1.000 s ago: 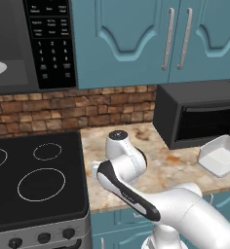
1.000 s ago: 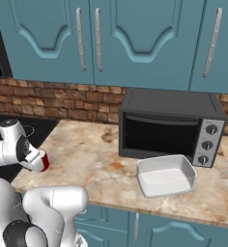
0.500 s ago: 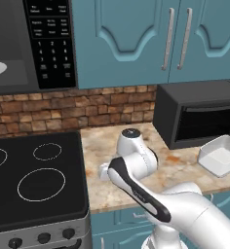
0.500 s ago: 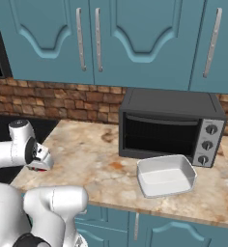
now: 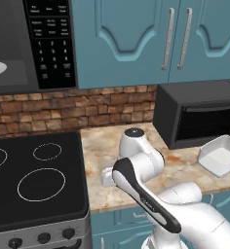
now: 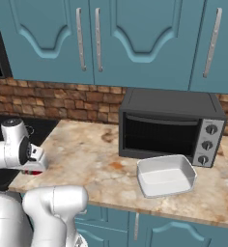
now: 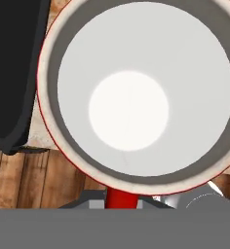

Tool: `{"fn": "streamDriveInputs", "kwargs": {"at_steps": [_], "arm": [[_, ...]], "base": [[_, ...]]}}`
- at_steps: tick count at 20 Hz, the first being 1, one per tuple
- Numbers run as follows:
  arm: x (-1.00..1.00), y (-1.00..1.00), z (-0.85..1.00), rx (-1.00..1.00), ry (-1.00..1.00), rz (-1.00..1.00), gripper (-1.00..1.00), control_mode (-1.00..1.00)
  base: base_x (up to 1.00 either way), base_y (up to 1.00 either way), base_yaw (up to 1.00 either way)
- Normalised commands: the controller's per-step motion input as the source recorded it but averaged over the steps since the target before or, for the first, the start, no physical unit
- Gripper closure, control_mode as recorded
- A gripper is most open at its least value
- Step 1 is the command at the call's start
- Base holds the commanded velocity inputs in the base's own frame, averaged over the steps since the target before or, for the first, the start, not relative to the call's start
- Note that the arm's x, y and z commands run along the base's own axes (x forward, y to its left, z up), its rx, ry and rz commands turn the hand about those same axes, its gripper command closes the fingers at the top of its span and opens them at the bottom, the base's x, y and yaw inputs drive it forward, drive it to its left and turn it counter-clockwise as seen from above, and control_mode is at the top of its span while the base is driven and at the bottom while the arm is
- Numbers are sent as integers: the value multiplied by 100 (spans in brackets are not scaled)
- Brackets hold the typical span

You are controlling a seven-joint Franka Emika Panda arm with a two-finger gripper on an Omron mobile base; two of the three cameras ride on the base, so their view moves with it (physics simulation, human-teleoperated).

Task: Pick the mug from the counter and place it inside the microwave. Then close the microwave.

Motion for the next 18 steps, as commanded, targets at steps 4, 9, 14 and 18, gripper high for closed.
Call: {"fn": "streamDriveInputs", "kwargs": {"at_steps": [4,9,14,18], "arm": [[-67,0,25,0,-7,5,100,-100],[-36,0,38,0,-9,8,100,-100],[-4,-13,57,0,-1,7,100,-100],[-1,-19,56,0,0,1,100,-100]], "base": [[0,0,0],[0,0,0],[0,0,0],[0,0,0]]}}
